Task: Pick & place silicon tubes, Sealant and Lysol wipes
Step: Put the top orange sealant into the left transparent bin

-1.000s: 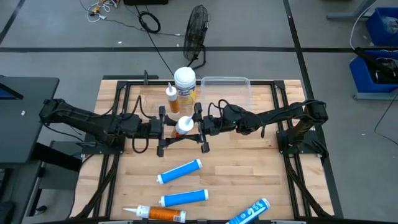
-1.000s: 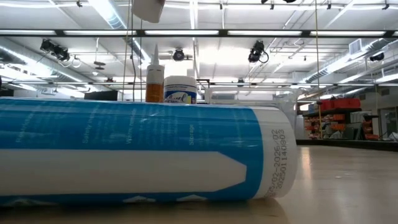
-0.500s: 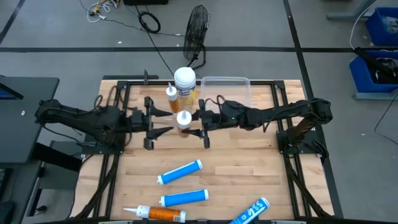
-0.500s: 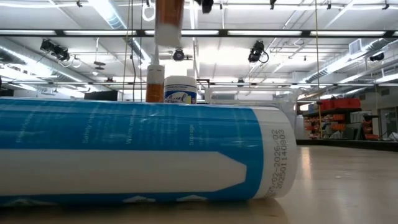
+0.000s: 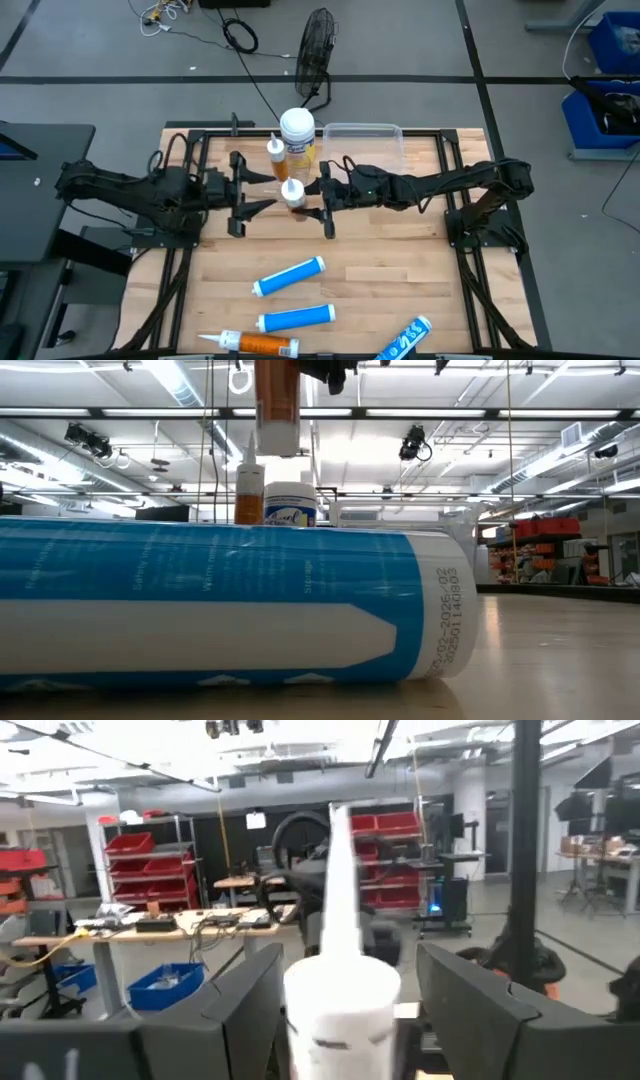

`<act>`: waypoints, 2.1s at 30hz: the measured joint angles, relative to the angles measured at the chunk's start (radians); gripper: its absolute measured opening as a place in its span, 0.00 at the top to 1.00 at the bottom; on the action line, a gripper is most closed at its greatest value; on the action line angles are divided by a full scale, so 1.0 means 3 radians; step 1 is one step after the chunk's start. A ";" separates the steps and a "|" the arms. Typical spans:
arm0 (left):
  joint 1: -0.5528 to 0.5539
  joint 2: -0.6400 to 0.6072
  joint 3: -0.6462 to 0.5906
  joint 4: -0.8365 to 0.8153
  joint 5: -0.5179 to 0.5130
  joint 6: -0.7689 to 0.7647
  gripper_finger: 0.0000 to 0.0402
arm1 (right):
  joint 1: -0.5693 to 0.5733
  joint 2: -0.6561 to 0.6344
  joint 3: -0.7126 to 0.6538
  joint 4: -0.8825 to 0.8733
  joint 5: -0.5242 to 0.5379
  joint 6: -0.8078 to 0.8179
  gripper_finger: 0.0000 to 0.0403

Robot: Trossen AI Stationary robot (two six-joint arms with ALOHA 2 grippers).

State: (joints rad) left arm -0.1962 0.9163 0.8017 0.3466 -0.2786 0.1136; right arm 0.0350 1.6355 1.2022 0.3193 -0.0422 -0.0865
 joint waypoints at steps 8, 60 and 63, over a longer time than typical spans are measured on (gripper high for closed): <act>0.0103 0.0172 0.0002 0.0144 0.0045 -0.0114 0.42 | 0.0006 0.0133 0.0003 0.0060 0.0000 0.0018 0.56; 0.0272 0.0180 -0.0008 -0.0063 0.0168 0.0028 0.84 | -0.0050 0.0206 0.0004 0.0103 0.0178 -0.0063 0.41; 0.0314 0.0167 -0.0008 -0.0135 0.0170 0.0027 0.84 | -0.0051 0.0204 0.0004 0.0125 0.0202 -0.0078 0.39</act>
State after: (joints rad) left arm -0.1018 0.9664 0.7994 0.3061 -0.2275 0.1219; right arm 0.0196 1.6968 1.2034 0.3566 0.0185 -0.1101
